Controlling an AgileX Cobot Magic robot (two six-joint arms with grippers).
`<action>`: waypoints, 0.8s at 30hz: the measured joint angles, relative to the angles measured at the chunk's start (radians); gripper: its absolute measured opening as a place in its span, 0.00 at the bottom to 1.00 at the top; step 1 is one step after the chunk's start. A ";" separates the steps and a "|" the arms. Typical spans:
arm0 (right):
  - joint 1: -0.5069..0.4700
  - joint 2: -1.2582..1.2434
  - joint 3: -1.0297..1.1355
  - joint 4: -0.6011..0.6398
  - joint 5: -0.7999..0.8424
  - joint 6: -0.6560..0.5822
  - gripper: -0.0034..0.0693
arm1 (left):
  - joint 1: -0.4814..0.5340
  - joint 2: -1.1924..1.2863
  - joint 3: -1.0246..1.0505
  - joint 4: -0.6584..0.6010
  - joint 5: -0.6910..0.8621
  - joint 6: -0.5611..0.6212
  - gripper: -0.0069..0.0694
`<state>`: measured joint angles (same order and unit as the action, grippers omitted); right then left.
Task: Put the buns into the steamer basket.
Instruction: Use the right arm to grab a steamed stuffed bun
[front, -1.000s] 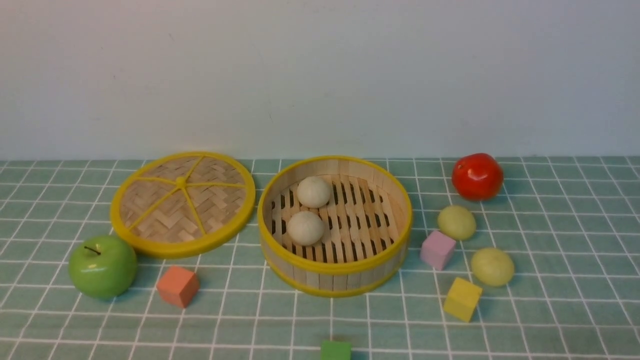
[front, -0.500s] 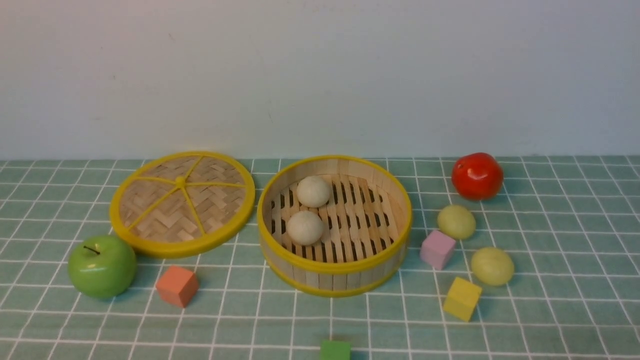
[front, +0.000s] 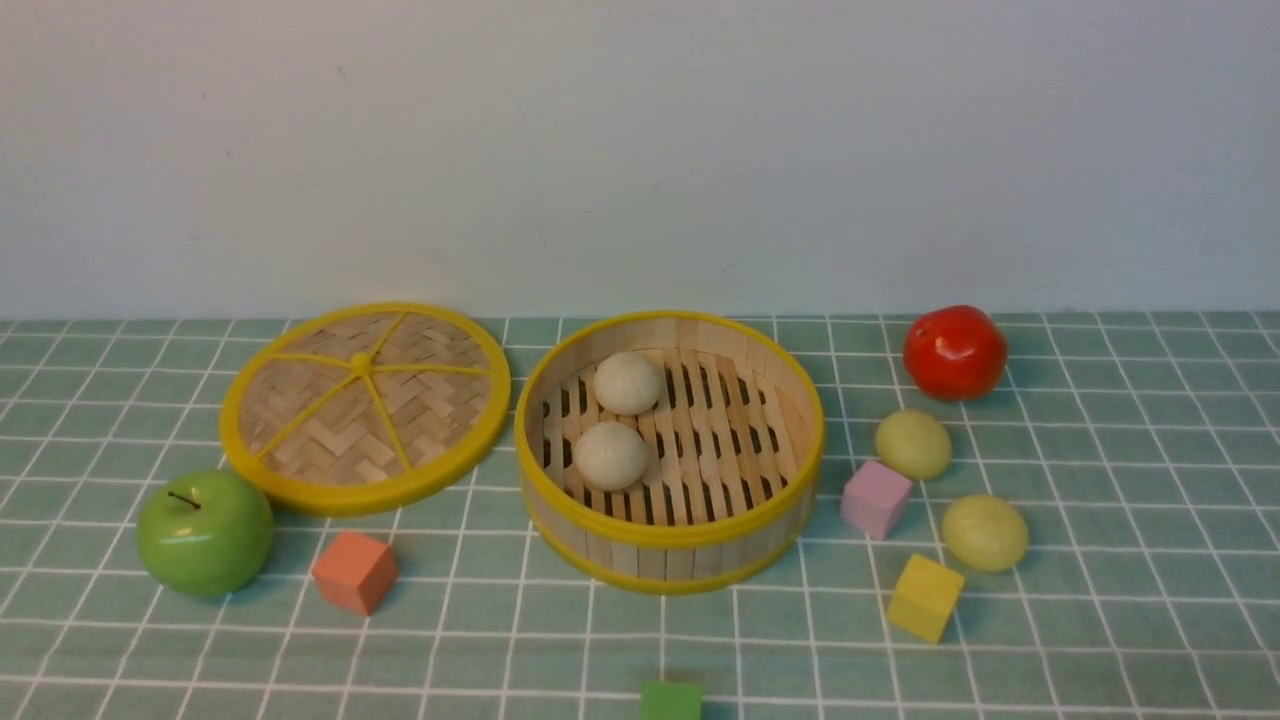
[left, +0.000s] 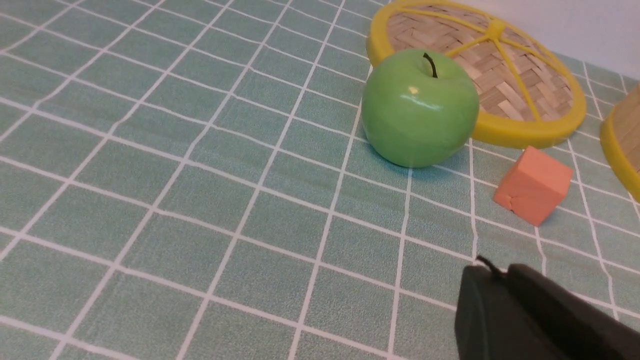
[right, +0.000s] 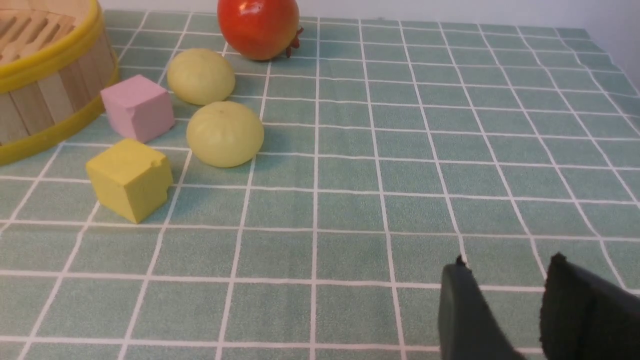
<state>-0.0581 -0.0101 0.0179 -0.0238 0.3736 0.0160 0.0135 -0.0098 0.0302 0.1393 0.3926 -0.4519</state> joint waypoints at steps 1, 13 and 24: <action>0.000 0.000 0.000 0.000 0.000 0.000 0.38 | 0.000 0.000 0.000 0.000 0.000 0.000 0.15; 0.000 0.000 0.008 0.016 -0.127 0.001 0.38 | 0.000 0.000 0.000 0.003 0.000 0.000 0.17; 0.000 0.000 0.008 0.092 -0.501 0.035 0.38 | 0.000 0.000 0.000 0.003 0.000 0.000 0.17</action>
<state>-0.0581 -0.0101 0.0258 0.0678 -0.1271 0.0513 0.0135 -0.0098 0.0302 0.1428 0.3926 -0.4519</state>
